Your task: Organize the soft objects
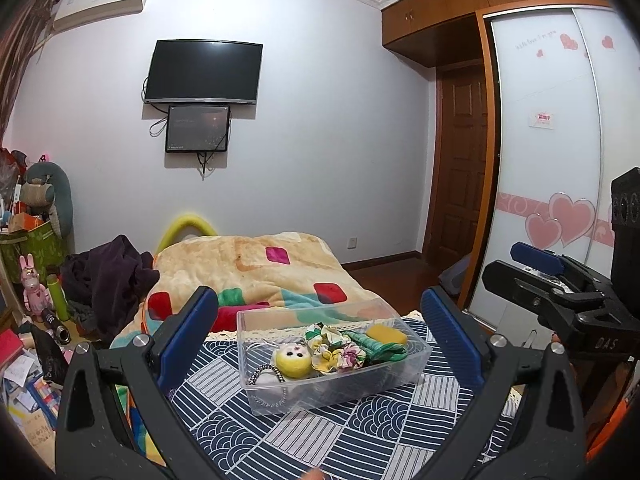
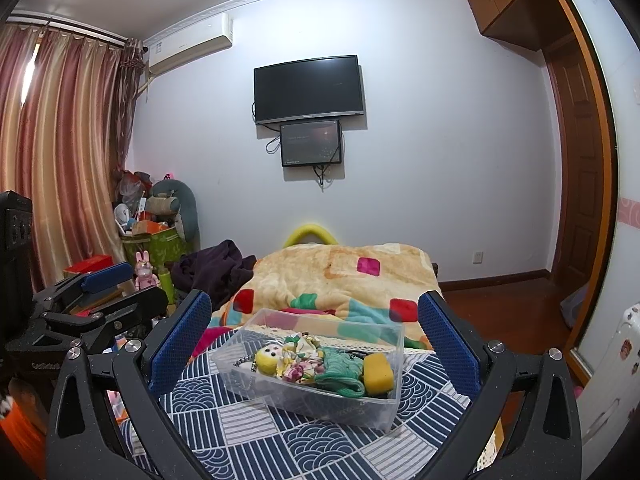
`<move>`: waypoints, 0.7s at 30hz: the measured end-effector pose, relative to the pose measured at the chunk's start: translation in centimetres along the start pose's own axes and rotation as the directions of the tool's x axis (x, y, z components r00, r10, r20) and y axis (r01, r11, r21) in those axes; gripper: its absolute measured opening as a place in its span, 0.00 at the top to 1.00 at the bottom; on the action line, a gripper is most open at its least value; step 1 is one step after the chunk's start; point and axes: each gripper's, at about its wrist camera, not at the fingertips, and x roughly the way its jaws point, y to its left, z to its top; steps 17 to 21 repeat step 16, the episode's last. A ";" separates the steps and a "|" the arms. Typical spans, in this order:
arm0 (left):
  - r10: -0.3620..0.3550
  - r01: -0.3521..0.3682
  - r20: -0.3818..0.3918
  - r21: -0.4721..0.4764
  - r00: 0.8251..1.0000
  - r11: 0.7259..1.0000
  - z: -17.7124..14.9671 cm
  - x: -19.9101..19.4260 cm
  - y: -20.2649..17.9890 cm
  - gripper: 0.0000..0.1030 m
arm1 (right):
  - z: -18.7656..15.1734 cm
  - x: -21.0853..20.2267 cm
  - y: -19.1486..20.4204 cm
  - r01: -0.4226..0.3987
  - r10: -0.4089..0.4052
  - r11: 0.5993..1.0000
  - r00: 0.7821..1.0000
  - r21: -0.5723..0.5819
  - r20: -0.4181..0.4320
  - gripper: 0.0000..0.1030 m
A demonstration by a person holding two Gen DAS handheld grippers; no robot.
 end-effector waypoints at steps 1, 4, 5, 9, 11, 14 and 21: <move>-0.003 0.003 -0.002 0.000 1.000 1.000 0.0 0.0 0.0 0.00 | 0.0 0.0 0.0 0.001 -0.001 1.000 1.000 0.001 0.000 0.00; -0.005 0.005 -0.007 0.000 1.000 1.000 0.0 0.0 0.0 0.00 | 0.0 0.0 -0.1 0.000 0.000 1.000 1.000 0.002 0.000 0.00; -0.005 0.005 -0.010 0.000 1.000 1.000 -0.1 0.0 0.1 0.00 | 0.0 0.0 -0.1 0.001 -0.001 1.000 1.000 0.002 0.000 0.00; -0.013 0.013 -0.026 -0.009 1.000 1.000 -0.1 0.2 0.3 0.00 | 0.0 0.0 -0.1 0.000 0.000 1.000 1.000 0.001 0.000 0.00; -0.010 0.009 -0.028 -0.004 1.000 1.000 -0.1 0.2 0.3 0.00 | 0.0 0.0 -0.1 0.001 -0.001 1.000 1.000 0.000 0.000 0.00; -0.010 0.010 -0.032 0.002 0.999 1.000 -0.2 0.3 0.2 0.00 | 0.0 0.0 -0.1 0.002 -0.002 1.000 1.000 0.001 -0.002 0.00; -0.010 0.010 -0.034 0.001 0.999 1.000 -0.3 0.3 0.2 0.00 | 0.1 0.0 -0.1 0.003 -0.003 1.000 1.000 0.001 -0.001 0.00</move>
